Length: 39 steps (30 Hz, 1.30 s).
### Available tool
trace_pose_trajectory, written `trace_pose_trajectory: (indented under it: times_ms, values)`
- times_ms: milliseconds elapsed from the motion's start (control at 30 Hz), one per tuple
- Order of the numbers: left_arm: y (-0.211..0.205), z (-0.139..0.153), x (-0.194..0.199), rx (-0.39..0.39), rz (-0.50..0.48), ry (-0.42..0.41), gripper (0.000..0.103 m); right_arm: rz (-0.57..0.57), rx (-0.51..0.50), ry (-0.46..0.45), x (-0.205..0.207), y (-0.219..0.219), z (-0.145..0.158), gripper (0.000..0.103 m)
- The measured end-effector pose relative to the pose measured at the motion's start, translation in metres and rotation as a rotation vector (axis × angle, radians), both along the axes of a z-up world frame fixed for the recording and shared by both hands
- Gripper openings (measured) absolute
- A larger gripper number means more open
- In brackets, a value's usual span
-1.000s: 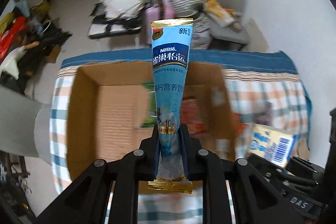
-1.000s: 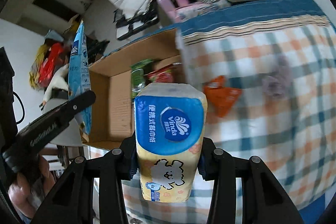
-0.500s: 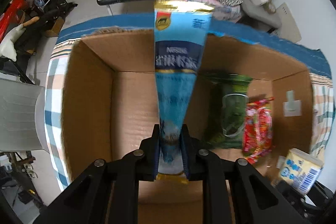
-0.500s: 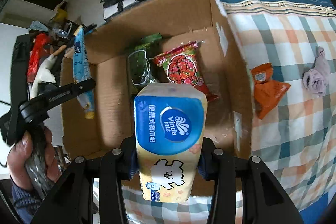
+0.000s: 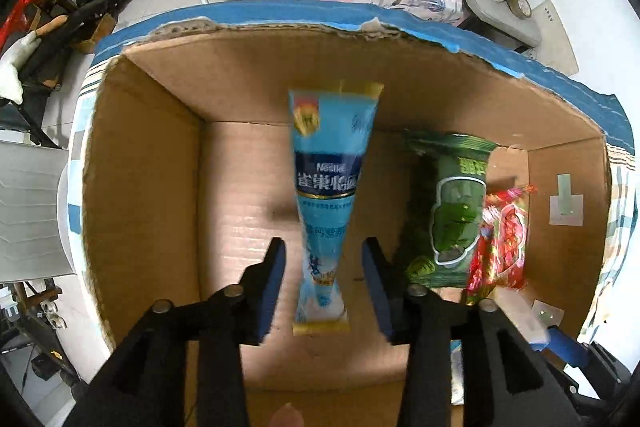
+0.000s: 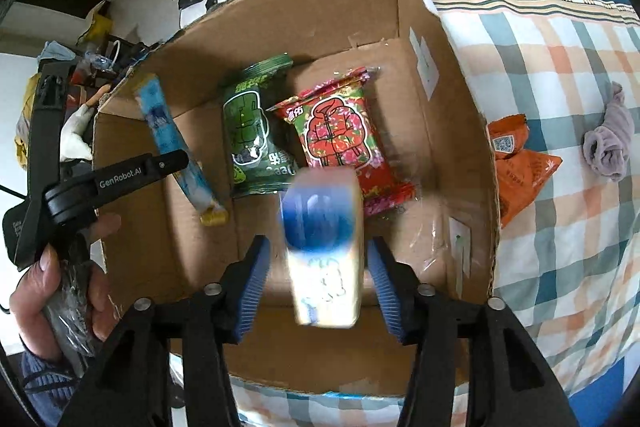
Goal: Organize soft objects
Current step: 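Carry the tube and tissue pack into the box and release both, then grasp the orange snack bag with the left tool while the right grasps the lilac cloth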
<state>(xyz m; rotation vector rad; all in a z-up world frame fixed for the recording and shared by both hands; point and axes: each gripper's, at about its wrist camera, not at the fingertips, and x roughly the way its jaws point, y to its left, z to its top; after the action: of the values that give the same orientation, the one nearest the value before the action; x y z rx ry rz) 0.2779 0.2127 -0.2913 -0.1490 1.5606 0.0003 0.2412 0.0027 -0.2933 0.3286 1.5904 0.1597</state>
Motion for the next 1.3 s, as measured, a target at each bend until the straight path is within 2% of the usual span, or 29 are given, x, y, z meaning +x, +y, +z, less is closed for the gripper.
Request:
trace_pose_trajectory:
  times_ms: [133,167,267,367,533,800,1100,1300]
  values:
    - [-0.001,0.014,-0.01,0.023,-0.01,-0.036,0.066,0.032,-0.034,-0.01,0.001,0.004,0.006,0.068]
    - [-0.001,0.018,-0.013,0.029,-0.011,-0.049,0.074,0.039,-0.045,-0.01,0.002,0.005,0.006,0.071]
    - [-0.002,0.03,-0.029,0.05,-0.016,-0.084,0.089,0.063,-0.08,-0.014,0.0,0.008,0.007,0.083]
    - [-0.003,0.038,-0.044,0.067,-0.015,-0.11,0.093,0.091,-0.129,-0.032,-0.003,0.01,0.01,0.093]
    - [-0.001,0.054,-0.072,0.067,0.018,-0.145,0.096,0.133,-0.201,-0.067,-0.011,0.015,0.019,0.101]
    - [-0.002,0.084,-0.112,0.115,0.057,-0.218,0.096,0.159,-0.282,-0.154,-0.032,0.013,0.047,0.101]
    - [-0.011,0.121,-0.145,0.138,0.074,-0.288,0.096,0.185,-0.282,-0.246,-0.068,0.008,0.089,0.101]
    - [-0.021,0.148,-0.157,0.15,0.082,-0.337,0.096,0.185,-0.244,-0.294,-0.084,-0.001,0.118,0.101]
